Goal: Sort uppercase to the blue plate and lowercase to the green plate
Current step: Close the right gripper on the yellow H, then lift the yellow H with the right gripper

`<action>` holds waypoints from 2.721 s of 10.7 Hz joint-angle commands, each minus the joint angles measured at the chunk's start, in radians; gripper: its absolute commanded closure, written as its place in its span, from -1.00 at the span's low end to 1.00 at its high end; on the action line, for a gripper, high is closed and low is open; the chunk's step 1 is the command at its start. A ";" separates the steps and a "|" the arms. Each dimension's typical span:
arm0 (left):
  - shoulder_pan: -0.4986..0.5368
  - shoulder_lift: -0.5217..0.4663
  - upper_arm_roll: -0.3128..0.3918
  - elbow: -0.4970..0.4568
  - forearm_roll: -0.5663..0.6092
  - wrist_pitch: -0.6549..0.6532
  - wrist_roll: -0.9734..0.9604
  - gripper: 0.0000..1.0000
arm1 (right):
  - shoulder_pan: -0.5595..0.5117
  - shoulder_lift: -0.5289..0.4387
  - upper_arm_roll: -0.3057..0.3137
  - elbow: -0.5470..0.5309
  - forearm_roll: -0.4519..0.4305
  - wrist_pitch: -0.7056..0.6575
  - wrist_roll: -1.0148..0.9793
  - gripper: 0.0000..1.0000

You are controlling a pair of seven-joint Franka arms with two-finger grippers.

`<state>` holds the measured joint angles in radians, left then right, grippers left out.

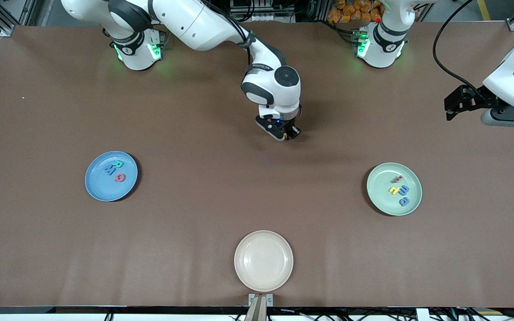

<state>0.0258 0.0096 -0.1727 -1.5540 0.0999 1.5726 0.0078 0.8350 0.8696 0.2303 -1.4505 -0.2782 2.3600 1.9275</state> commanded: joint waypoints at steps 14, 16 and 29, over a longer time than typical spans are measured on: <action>0.000 0.006 0.004 0.011 -0.023 -0.014 0.001 -1.00 | -0.049 -0.030 -0.005 0.016 0.019 -0.142 -0.261 0.15; 0.000 0.006 0.004 0.011 -0.023 -0.014 0.001 -1.00 | -0.085 -0.061 -0.002 -0.028 0.033 -0.143 -0.348 0.13; 0.000 0.007 0.004 0.011 -0.023 -0.011 0.001 -1.00 | -0.529 -0.366 0.018 -0.490 0.097 -0.122 -1.241 0.08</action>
<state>0.0262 0.0157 -0.1719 -1.5540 0.0999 1.5725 0.0078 0.3748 0.5686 0.2325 -1.8598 -0.1968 2.2208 0.8005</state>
